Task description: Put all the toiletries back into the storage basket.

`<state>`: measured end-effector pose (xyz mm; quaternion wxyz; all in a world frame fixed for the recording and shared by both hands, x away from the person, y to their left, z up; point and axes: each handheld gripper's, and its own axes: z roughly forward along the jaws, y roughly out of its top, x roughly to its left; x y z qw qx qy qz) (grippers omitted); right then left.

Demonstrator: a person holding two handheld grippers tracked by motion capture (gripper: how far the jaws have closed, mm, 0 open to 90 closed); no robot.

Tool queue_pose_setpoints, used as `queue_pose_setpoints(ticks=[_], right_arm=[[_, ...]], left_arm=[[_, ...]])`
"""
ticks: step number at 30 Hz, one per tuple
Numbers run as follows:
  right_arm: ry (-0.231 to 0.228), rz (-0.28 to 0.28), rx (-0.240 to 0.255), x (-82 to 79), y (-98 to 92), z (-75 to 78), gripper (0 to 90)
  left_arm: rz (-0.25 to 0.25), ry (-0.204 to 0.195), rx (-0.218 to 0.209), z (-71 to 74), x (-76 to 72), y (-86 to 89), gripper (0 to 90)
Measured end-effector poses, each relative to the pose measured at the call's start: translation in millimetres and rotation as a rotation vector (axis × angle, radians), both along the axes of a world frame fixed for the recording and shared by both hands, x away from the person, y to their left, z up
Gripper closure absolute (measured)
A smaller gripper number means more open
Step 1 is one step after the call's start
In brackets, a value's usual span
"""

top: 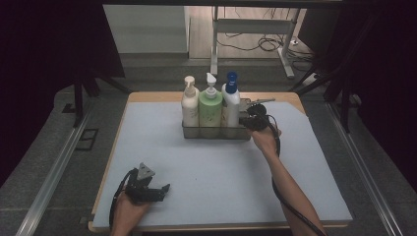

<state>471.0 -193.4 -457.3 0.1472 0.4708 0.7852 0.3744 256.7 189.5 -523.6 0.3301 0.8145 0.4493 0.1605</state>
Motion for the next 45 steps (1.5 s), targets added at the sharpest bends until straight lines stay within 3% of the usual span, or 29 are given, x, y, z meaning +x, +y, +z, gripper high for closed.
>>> queue_pose_setpoints(ticks=[41, 45], right_arm=[[-0.022, 0.032, 0.014, -10.4, 7.3, 7.0, 89.1], [-0.040, 0.030, -0.009, -11.5, 5.6, 7.4, 80.3]], left_arm=[[0.000, 0.001, 0.000, 0.0, 0.1, 0.0, 12.3], [0.000, 0.000, 0.000, 0.0, 0.1, 0.1, 12.3]])
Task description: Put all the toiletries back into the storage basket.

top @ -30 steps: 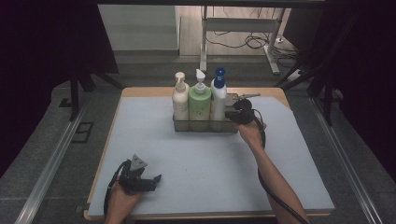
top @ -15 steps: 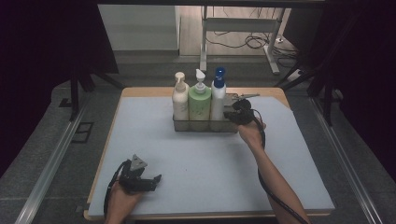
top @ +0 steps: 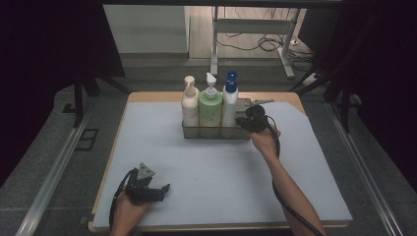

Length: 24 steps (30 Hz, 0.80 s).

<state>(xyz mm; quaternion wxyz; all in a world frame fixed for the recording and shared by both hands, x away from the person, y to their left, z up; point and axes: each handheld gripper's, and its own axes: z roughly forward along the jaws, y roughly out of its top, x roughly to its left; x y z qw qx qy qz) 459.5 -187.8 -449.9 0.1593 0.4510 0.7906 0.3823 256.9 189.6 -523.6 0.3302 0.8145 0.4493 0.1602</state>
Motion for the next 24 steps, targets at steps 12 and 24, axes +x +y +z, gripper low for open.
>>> queue_pose_setpoints(ticks=[12, 24], right_arm=[[-0.037, 0.018, 0.019, -14.2, -14.6, 10.3, 43.4], [-0.089, 0.107, -0.013, -41.7, -20.6, 26.9, 18.1]], left_arm=[[0.001, 0.000, -0.001, -0.1, -0.1, 0.0, 12.3], [0.000, 0.000, -0.001, 0.0, 0.0, 0.1, 12.3]])
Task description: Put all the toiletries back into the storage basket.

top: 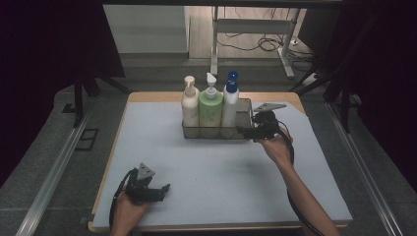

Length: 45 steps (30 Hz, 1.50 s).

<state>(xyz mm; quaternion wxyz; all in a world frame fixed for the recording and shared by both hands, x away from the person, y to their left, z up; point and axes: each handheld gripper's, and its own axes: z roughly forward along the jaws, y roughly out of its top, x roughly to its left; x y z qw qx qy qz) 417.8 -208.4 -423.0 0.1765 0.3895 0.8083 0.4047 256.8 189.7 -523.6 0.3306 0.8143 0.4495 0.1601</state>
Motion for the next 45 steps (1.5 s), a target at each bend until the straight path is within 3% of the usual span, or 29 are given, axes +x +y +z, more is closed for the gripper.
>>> queue_pose_setpoints(ticks=[16, 25, 36, 45], right_arm=[[-0.032, 0.060, -0.079, -32.2, -11.7, 5.2, 0.0], [-0.028, 0.044, -0.062, -50.3, -31.7, 3.7, 0.0], [-0.025, 0.054, -0.084, -80.0, -52.4, -1.6, 0.0], [-0.009, 0.041, -0.071, -101.5, -65.7, -22.3, 0.0]], left_arm=[[0.001, 0.000, 0.000, 0.0, 0.1, 0.0, 12.3], [0.001, 0.000, 0.001, 0.1, 0.0, 0.0, 12.3], [0.001, -0.001, 0.001, 0.0, -0.1, -0.1, 12.3], [0.001, -0.002, 0.001, 0.0, -0.1, -0.1, 12.3]])
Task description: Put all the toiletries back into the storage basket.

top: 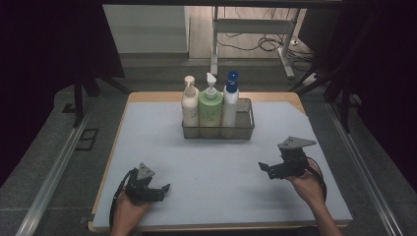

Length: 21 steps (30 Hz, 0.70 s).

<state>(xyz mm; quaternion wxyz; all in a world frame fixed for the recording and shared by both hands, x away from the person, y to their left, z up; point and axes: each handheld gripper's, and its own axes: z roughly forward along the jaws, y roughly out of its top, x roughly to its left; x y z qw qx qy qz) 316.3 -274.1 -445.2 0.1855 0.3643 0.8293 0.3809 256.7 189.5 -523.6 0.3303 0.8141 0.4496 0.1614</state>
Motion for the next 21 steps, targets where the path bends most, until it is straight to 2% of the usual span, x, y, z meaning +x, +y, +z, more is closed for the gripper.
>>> queue_pose_setpoints(ticks=[9, 13, 21], right_arm=[[0.019, -0.016, -0.006, -11.1, -7.6, -29.4, 0.0], [0.043, -0.012, -0.001, -13.2, -7.9, -44.4, 0.0], [0.095, -0.010, -0.057, -13.7, -6.9, -74.9, 0.0]], left_arm=[[0.000, 0.000, 0.000, 0.0, -0.1, 0.0, 12.3], [0.000, 0.000, 0.000, 0.0, -0.1, 0.0, 12.3], [0.000, 0.000, -0.001, 0.0, -0.1, 0.0, 12.3]])
